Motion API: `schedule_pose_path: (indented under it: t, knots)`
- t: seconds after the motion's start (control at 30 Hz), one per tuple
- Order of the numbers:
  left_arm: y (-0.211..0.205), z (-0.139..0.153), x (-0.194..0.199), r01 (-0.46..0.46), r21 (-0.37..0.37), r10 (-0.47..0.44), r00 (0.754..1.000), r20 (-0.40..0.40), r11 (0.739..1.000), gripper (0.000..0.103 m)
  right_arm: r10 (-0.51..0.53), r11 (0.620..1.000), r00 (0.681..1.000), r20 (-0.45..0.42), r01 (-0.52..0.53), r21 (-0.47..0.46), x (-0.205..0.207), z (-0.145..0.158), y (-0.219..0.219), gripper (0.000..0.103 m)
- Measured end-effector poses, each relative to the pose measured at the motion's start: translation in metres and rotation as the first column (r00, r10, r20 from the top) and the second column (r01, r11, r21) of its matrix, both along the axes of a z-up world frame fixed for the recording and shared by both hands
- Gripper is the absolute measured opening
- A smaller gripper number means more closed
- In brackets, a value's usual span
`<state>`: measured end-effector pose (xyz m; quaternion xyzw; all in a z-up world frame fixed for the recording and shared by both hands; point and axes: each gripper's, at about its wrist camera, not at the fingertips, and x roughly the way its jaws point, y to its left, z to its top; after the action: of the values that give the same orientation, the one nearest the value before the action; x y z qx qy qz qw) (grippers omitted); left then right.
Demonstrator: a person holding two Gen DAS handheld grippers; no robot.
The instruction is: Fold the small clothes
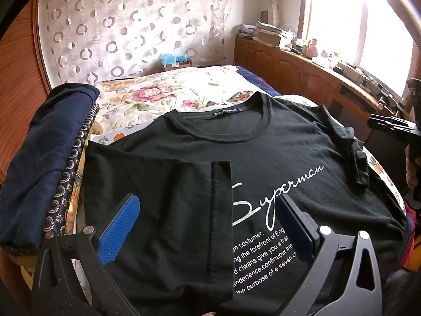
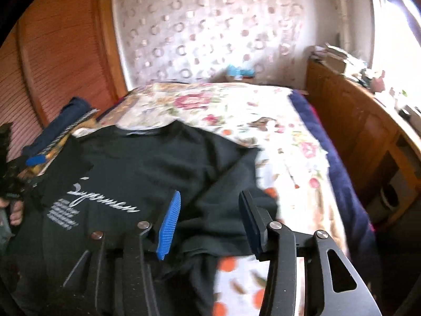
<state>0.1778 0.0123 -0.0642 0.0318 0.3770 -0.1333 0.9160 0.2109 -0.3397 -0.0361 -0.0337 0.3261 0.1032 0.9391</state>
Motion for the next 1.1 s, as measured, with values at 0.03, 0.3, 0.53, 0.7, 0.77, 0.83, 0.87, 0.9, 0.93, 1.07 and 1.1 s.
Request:
schedule_pose_path:
  t: [0.03, 0.3, 0.53, 0.7, 0.77, 0.83, 0.87, 0.9, 0.93, 1.07, 1.1]
  knots:
    - [0.000, 0.000, 0.000, 0.003, 0.000, -0.003, 1.000, -0.002, 1.000, 0.103, -0.022, 1.000, 1.000, -0.008, 0.022, -0.015, 0.003, -0.005, -0.006, 0.048]
    - [0.000, -0.004, -0.003, -0.001, 0.006, 0.001, 1.000, -0.016, 1.000, 0.103, -0.104, 0.994, 0.985, -0.137, 0.102, -0.025, 0.021, -0.054, -0.031, 0.048]
    - [0.000, -0.005, -0.003, -0.003, 0.004, 0.003, 1.000, -0.019, 1.000, 0.103, -0.087, 0.995, 0.982, -0.170, 0.078, -0.055, 0.041, -0.052, -0.022, 0.048]
    - [0.000, -0.006, -0.005, -0.001, 0.001, 0.001, 1.000, -0.019, 1.000, 0.103, -0.041, 0.998, 0.986, -0.160, 0.033, -0.054, 0.041, -0.048, -0.024, 0.013]
    - [0.000, -0.005, -0.006, -0.003, -0.001, 0.003, 1.000, -0.016, 1.000, 0.103, -0.027, 0.998, 0.984, -0.174, 0.018, -0.053, 0.042, -0.048, -0.026, 0.006]
    - [0.002, -0.004, -0.008, -0.005, -0.005, 0.005, 1.000, -0.012, 1.000, 0.103, -0.015, 0.999, 0.984, -0.176, 0.006, -0.050, 0.044, -0.049, -0.025, 0.004]
    - [0.002, -0.004, -0.008, -0.007, -0.005, 0.007, 1.000, -0.009, 1.000, 0.103, -0.004, 1.000, 0.985, -0.171, 0.000, -0.026, 0.043, -0.047, -0.024, 0.004]
    - [0.003, -0.003, -0.009, -0.010, -0.004, 0.010, 1.000, -0.007, 1.000, 0.103, 0.005, 1.000, 0.987, -0.163, -0.007, -0.012, 0.044, -0.046, -0.022, 0.004]
    - [0.005, -0.003, -0.010, -0.015, -0.004, 0.015, 1.000, -0.007, 1.000, 0.103, 0.017, 1.000, 0.989, -0.150, -0.018, -0.004, 0.043, -0.042, -0.018, 0.004]
    - [0.010, 0.000, -0.011, -0.027, -0.013, 0.027, 1.000, 0.000, 1.000, 0.103, 0.104, 0.994, 0.991, -0.079, -0.102, 0.030, 0.041, -0.016, 0.009, 0.004]
    - [0.011, 0.001, -0.012, -0.029, -0.013, 0.029, 1.000, 0.006, 0.999, 0.103, 0.132, 0.991, 0.989, -0.064, -0.131, 0.030, 0.041, -0.010, 0.019, 0.004]
